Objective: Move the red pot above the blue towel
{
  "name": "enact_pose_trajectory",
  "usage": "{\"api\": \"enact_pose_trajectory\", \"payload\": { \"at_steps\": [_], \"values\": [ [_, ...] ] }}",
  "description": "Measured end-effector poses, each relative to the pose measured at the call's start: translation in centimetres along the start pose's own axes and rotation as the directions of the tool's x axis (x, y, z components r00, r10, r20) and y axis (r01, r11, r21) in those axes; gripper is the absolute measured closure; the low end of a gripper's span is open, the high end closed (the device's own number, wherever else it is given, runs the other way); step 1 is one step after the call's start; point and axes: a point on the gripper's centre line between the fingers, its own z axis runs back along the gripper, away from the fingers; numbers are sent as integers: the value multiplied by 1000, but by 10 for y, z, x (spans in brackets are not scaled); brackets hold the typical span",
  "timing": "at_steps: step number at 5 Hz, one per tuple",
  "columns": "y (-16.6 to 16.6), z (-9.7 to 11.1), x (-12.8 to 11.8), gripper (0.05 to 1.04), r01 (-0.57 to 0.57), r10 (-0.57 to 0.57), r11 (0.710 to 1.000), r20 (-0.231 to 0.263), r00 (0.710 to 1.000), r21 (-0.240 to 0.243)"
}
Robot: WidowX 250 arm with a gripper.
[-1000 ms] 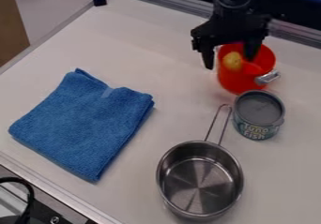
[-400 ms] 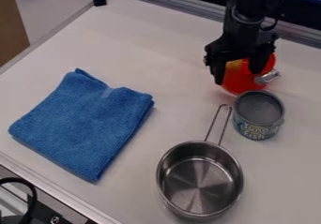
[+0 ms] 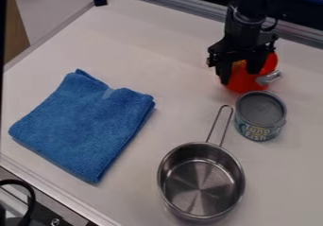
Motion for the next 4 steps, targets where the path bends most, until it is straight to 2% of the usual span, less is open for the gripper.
{"api": "enact_pose_trajectory", "payload": {
  "at_steps": [1, 2, 3, 4],
  "values": [
    [-1, -5, 7, 701, 6, -6, 1000, 1, 1000, 2],
    [-2, -6, 12, 918, 4, -4, 1000, 11, 1000, -6],
    [0, -8, 17, 1021, 16, -16, 1000, 22, 1000, -12],
    [2, -10, 23, 1029, 26, -24, 999, 40, 999, -46]
  ]
}}
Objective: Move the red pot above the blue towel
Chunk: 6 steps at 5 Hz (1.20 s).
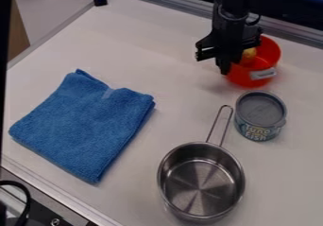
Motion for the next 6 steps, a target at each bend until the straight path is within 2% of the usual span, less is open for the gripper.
{"api": "enact_pose_trajectory", "payload": {
  "at_steps": [1, 2, 3, 4, 5, 6],
  "values": [
    [8, 8, 5, 1029, 10, -10, 998, -2, 1000, -59],
    [23, 28, 24, 1029, 1, 3, 992, 29, 1000, -127],
    [40, 38, 42, 1029, -26, 32, 989, 36, 999, -146],
    [69, 40, 55, 1029, -29, 35, 993, 53, 998, -113],
    [104, 43, 62, 1029, 22, -18, 994, 36, 999, -104],
    [133, 42, 70, 1029, 17, -17, 997, -1, 1000, -81]
  ]
}}
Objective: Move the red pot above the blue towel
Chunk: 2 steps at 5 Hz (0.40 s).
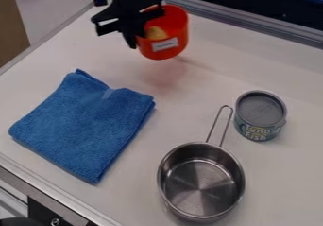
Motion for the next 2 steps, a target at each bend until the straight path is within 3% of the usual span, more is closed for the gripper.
{"api": "enact_pose_trajectory", "payload": {
  "at_steps": [1, 2],
  "values": [
    [27, -10, -3, 1029, 10, -10, 998, 5, 1000, 60],
    [39, -18, 3, 1029, 6, -12, 995, 51, 999, 104]
  ]
}}
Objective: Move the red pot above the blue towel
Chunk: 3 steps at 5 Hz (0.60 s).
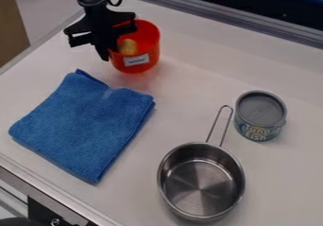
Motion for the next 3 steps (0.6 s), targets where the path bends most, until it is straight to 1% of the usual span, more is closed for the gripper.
{"api": "enact_pose_trajectory", "payload": {
  "at_steps": [1, 2, 3],
  "values": [
    [1, -13, -1, 1029, -3, 2, 1000, 17, 1000, 31],
    [-1, -18, -1, 1017, -16, 15, 999, 22, 1000, 37],
    [-1, -21, 1, 946, -16, 15, 999, 29, 999, 45]
  ]
}}
